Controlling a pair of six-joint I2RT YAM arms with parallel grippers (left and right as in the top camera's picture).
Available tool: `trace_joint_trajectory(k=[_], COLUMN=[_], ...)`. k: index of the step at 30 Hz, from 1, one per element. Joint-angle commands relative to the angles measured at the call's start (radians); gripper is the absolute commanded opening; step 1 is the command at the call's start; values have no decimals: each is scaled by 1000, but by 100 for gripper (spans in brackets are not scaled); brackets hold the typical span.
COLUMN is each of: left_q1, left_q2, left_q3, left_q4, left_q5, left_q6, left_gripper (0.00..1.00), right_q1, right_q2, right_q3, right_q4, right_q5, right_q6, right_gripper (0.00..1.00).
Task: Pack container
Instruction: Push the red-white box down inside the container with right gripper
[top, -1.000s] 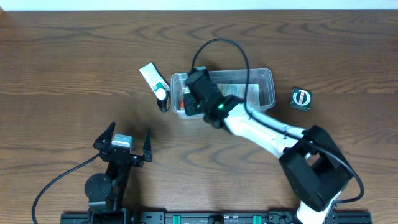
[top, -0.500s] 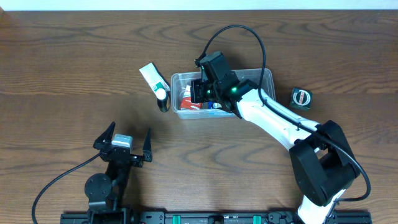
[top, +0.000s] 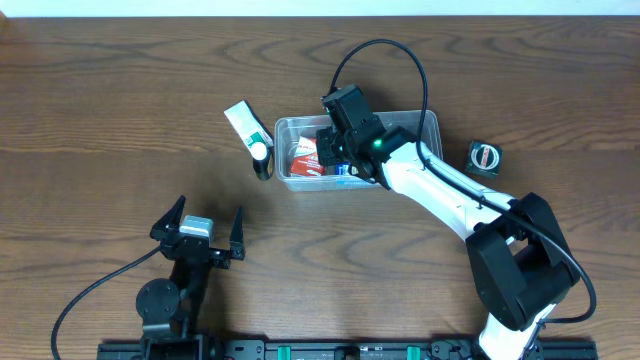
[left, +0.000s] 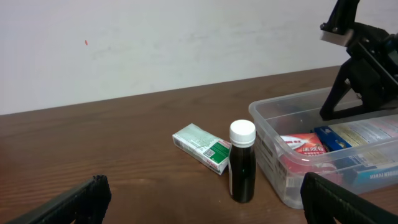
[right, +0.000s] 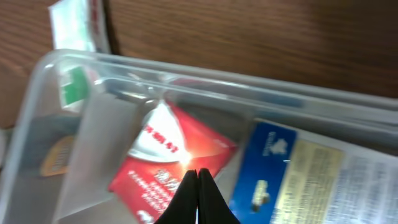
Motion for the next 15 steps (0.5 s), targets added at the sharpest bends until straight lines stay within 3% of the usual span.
trace_joint_trajectory(k=[1,15], left_q1=[5,5], left_q2=[-1,-1], left_q3=[-18,-18], left_q4=[-33,-33], left_q5=[13,13], left_q6=[6,6], left_gripper=[98,98], right_q1=[11,66], right_q2=[-3,76], right_q3=[19,19], right_q4=[-4,27], right_q5=[96,114], right_q6=[-44,-44], right_gripper=[1,1])
